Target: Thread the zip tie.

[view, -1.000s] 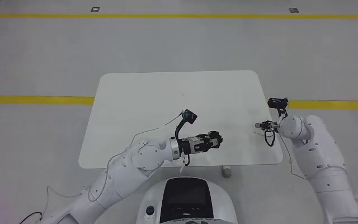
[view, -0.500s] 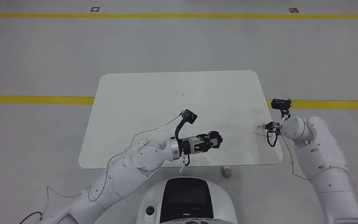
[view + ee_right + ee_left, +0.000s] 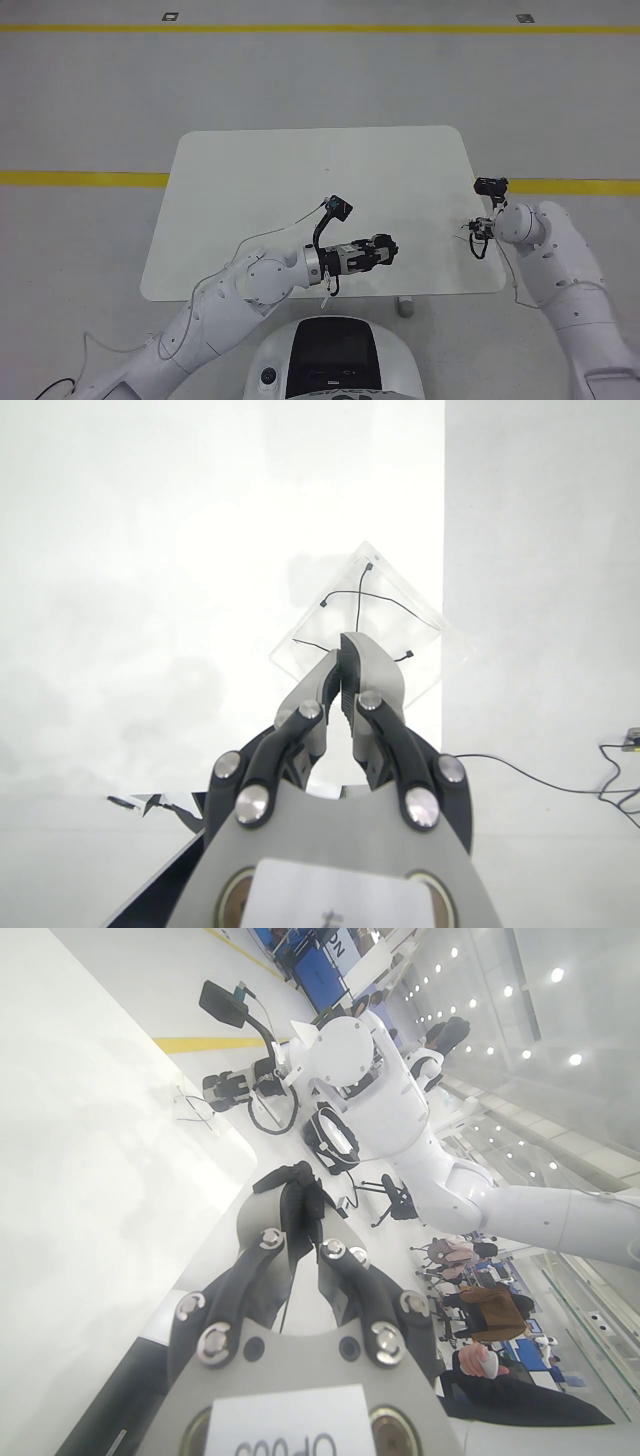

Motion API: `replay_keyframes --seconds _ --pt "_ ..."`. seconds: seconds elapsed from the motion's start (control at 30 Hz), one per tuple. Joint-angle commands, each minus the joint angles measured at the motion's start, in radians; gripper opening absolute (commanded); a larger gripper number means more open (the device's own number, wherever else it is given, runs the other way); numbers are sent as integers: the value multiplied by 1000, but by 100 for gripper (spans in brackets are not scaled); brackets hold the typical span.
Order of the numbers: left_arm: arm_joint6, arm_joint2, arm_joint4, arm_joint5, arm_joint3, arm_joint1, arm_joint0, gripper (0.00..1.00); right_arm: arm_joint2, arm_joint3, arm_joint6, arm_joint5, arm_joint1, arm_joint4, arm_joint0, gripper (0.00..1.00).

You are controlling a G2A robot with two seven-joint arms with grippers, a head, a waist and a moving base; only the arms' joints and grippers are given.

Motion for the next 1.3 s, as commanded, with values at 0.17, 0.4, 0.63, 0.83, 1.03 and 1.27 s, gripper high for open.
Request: replay_keyframes --seconds 0.17,0.4,0.63,0.83,1.03,1.27 --pt "0 0 0 0 0 0 0 0 -52 66 13 -21 -14 -2 48 0" --pt "0 0 0 0 0 0 0 0 -70 105 53 -64 -19 8 74 0" --pt "0 0 0 0 0 0 0 0 -64 133 98 -146 -17 54 85 0" --pt "0 0 0 0 0 0 0 0 -51 110 85 -115 -11 29 70 0" --pt "0 0 0 0 0 0 0 0 -41 45 80 -52 -7 -5 31 16" --pt "0 0 0 0 0 0 0 0 -54 30 78 -11 -11 -25 23 17"
